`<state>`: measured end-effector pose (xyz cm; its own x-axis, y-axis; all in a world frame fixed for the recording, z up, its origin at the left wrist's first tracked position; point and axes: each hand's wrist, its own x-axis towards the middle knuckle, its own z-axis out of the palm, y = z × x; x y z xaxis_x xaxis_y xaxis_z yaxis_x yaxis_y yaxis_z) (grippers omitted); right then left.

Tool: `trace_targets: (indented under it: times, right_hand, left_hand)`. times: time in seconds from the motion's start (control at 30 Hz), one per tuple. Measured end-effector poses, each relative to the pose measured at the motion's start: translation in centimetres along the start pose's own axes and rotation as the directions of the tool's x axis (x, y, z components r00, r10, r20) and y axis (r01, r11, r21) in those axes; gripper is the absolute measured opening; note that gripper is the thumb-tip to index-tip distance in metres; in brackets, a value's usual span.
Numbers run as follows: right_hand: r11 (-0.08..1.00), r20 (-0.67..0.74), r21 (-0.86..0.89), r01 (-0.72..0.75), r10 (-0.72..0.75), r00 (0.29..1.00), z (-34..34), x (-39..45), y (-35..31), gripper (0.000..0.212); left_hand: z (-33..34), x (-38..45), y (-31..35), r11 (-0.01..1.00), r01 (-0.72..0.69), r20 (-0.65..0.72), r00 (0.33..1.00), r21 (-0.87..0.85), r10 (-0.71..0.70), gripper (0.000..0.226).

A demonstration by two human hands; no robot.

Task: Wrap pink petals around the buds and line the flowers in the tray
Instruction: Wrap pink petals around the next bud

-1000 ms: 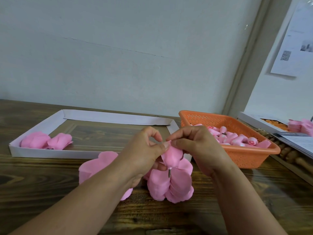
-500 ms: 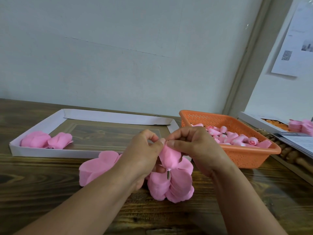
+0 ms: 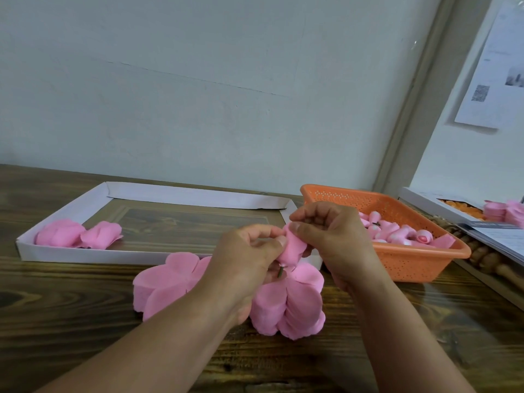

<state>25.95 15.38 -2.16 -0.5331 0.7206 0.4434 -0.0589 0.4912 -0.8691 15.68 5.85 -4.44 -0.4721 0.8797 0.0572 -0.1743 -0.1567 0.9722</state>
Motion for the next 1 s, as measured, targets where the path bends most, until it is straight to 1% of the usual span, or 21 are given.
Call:
trace_targets:
  times: [0.1,0.23,0.4,0.47,0.53,0.6,0.63,0.73,0.8,0.9,1.0]
  right_hand:
    - [1.0,-0.015,-0.002,0.014,-0.014,1.0,0.2,0.0,0.0,0.022]
    - [1.0,-0.026,-0.005,0.023,-0.023,0.999,0.6,-0.1,0.1,0.023]
    - [1.0,-0.034,0.004,0.006,-0.006,0.999,0.8,-0.2,0.3,0.019]
    - [0.996,-0.041,0.09,-0.008,0.012,0.999,0.7,-0.1,0.3,0.019]
    - [0.969,-0.044,0.246,-0.032,0.044,0.998,0.4,0.0,0.3,0.02]
    - [0.93,-0.03,0.364,-0.054,0.069,0.997,0.3,0.1,0.3,0.021]
    - [0.924,-0.021,0.378,-0.058,0.071,0.997,0.3,0.1,0.4,0.021]
    - [0.942,-0.006,0.33,-0.06,0.066,0.998,0.5,0.0,0.3,0.026]
    - [0.966,-0.012,0.258,-0.031,0.035,0.999,0.5,-0.1,0.2,0.025]
    - [0.994,-0.023,0.048,0.101,-0.1,0.995,0.5,-0.4,-0.1,0.017]
    - [0.964,-0.001,-0.129,0.234,-0.236,0.972,0.8,-0.7,-0.5,0.024]
  left_hand:
    - [0.1,-0.1,0.0,0.998,0.04,0.022,0.999,-0.057,-0.039,0.019]
    - [0.1,-0.1,0.1,0.984,0.086,0.057,0.995,-0.155,-0.078,0.021]
    - [0.0,0.1,0.0,0.952,0.172,0.133,0.981,-0.254,-0.141,0.028]
    - [-0.3,0.4,0.3,0.919,0.213,0.158,0.973,-0.331,-0.169,0.032]
    - [-0.6,0.9,0.7,0.879,0.241,0.176,0.967,-0.412,-0.183,0.032]
    - [-0.8,1.2,0.9,0.852,0.251,0.188,0.965,-0.459,-0.183,0.026]
    - [-0.9,1.4,1.0,0.84,0.253,0.191,0.965,-0.48,-0.182,0.023]
    - [-1.1,1.7,1.2,0.822,0.252,0.19,0.965,-0.511,-0.178,0.021]
    - [-1.2,1.7,1.2,0.819,0.249,0.192,0.966,-0.518,-0.172,0.019]
    - [-1.3,1.7,1.3,0.809,0.248,0.206,0.965,-0.533,-0.16,0.019]
    - [-1.3,1.6,1.4,0.814,0.227,0.208,0.969,-0.534,-0.134,0.018]
